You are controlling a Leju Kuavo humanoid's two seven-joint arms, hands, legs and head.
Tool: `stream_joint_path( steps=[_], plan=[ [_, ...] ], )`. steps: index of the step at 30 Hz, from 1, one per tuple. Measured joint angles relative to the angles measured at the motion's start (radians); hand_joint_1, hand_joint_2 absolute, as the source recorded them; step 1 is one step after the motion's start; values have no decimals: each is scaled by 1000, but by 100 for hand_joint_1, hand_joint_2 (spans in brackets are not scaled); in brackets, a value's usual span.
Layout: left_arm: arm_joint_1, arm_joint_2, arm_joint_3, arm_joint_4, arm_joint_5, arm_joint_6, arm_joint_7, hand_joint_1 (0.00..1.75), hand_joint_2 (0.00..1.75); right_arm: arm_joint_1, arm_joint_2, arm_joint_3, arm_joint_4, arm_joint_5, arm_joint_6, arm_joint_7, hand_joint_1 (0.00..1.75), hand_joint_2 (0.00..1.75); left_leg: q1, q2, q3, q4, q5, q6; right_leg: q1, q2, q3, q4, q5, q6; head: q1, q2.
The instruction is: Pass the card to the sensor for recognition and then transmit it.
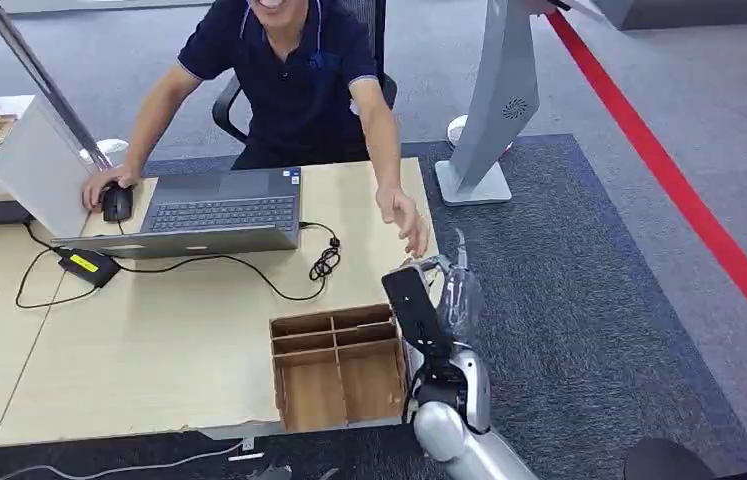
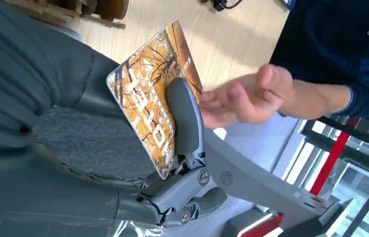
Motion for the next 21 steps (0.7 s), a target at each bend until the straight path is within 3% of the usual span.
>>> stream_joint_path(
  steps=[15,16,17,18,21],
  plan=[
    [-10,0,0,-5,-11,-16,-13,0,175,-34,0,49,11,8,0,0,175,175,0,0,0,0,0,0,0,0,0,0,0,0,0,0],
    [-11,0,0,-5,-11,-18,-13,0,175,-34,0,49,11,8,0,1,157,175,0,0,0,0,0,0,0,0,0,0,0,0,0,0],
    [-12,-1,-1,-5,-12,-19,-13,0,175,-34,0,49,11,9,0,2,16,175,0,0,0,0,0,0,0,0,0,0,0,0,0,0],
    [-12,-1,-1,-5,-13,-21,-13,0,175,-35,0,49,12,11,0,3,0,175,0,0,0,0,0,0,0,0,0,0,0,0,0,0],
    [-14,-1,-1,-5,-14,-22,-14,0,175,-34,0,50,13,18,0,3,0,175,0,0,0,0,0,0,0,0,0,0,0,0,0,0]
  ],
)
